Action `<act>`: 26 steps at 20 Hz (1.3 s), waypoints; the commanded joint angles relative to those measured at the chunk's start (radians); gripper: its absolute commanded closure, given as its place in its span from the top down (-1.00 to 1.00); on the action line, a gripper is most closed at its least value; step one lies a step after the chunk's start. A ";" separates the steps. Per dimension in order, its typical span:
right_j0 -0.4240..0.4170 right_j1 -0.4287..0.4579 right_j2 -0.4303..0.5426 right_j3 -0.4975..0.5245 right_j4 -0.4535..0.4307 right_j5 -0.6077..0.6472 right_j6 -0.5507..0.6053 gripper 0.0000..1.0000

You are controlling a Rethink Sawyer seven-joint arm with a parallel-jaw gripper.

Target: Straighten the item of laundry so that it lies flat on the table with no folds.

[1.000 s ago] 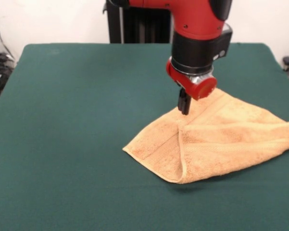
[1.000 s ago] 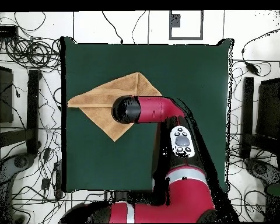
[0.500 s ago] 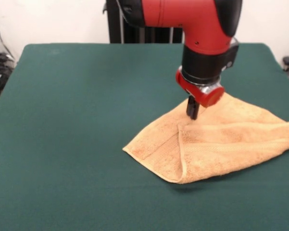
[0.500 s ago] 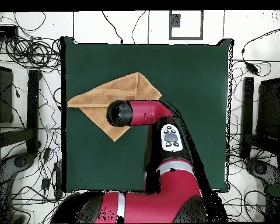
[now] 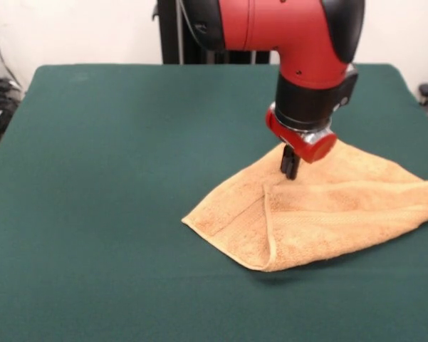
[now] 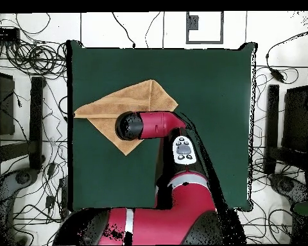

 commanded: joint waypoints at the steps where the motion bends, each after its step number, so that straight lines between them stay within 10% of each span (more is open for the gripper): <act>1: 0.035 0.086 0.028 -0.005 -0.008 -0.091 0.036 -1.00; 26: -0.031 -0.125 0.079 0.140 0.041 0.072 -0.030 -1.00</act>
